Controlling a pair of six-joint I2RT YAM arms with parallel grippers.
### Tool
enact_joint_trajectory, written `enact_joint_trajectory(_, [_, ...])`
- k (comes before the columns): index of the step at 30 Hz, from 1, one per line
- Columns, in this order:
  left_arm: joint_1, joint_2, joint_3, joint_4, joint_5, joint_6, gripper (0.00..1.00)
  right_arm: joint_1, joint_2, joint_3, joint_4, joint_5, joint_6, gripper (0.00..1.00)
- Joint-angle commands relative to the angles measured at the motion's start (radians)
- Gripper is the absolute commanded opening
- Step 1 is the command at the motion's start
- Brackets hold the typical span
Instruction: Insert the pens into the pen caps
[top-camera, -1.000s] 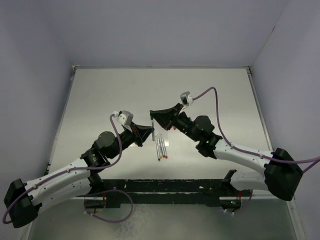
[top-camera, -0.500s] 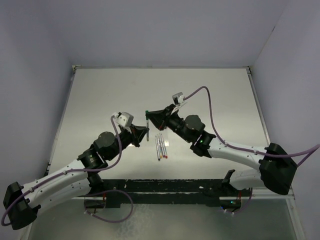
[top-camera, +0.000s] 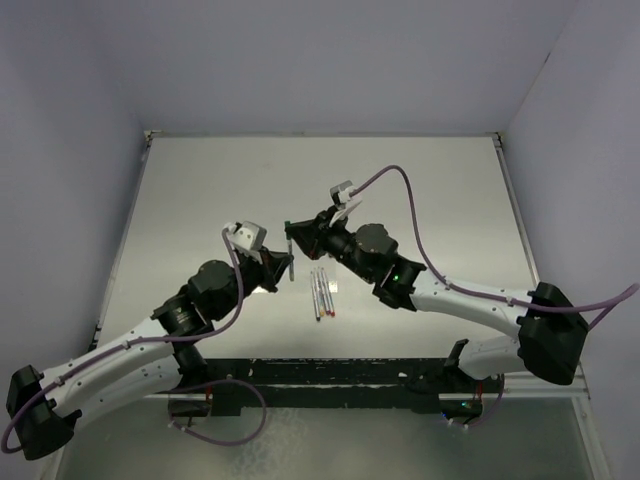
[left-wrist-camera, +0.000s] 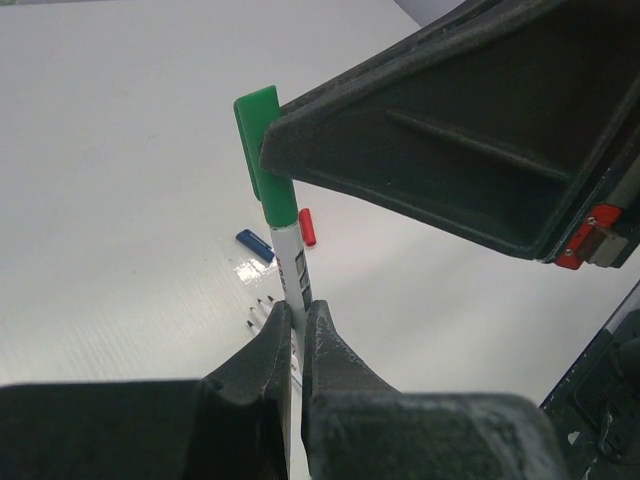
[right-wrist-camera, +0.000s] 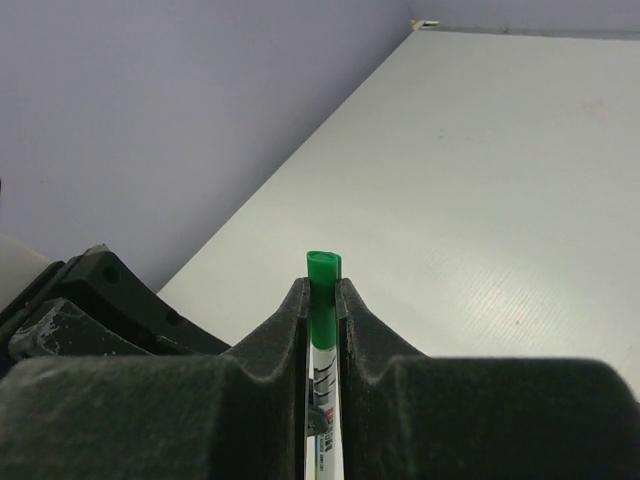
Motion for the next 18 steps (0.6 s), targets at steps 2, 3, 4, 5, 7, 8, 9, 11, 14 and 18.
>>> enact_joint_trajectory(2, [0.003, -0.037, 0.065, 0.097, -0.025, -0.062, 0.0, 0.033, 0.011, 0.097, -0.25, 0.034, -0.093, 0.04])
enact_joint_trajectory(3, [0.003, -0.039, 0.052, 0.077, -0.025, -0.073, 0.0, 0.032, 0.003, 0.113, -0.248, 0.048, -0.105, 0.07])
enact_joint_trajectory(4, [0.003, -0.039, 0.045, 0.057, -0.025, -0.085, 0.0, 0.033, -0.006, 0.124, -0.24, 0.05, -0.115, 0.1])
enact_joint_trajectory(5, [0.004, -0.037, 0.034, 0.036, -0.028, -0.096, 0.0, 0.032, -0.016, 0.137, -0.235, 0.074, -0.133, 0.13])
enact_joint_trajectory(7, [0.004, -0.029, 0.021, 0.003, -0.036, -0.111, 0.0, 0.032, -0.041, 0.146, -0.221, 0.108, -0.152, 0.16])
enact_joint_trajectory(8, [0.004, -0.022, 0.013, -0.011, -0.047, -0.119, 0.0, 0.033, -0.056, 0.15, -0.215, 0.122, -0.162, 0.18])
enact_joint_trajectory(9, [0.003, -0.014, 0.009, -0.03, -0.062, -0.127, 0.0, 0.033, -0.071, 0.152, -0.213, 0.135, -0.171, 0.2])
enact_joint_trajectory(11, [0.003, 0.009, 0.002, -0.057, -0.106, -0.138, 0.0, 0.033, -0.103, 0.155, -0.214, 0.158, -0.189, 0.26])
enact_joint_trajectory(14, [0.004, 0.056, 0.005, -0.08, -0.171, -0.144, 0.01, 0.033, -0.153, 0.143, -0.238, 0.198, -0.208, 0.38])
enact_joint_trajectory(18, [0.003, 0.113, 0.014, -0.062, -0.203, -0.143, 0.03, 0.031, -0.215, 0.099, -0.259, 0.258, -0.211, 0.63])
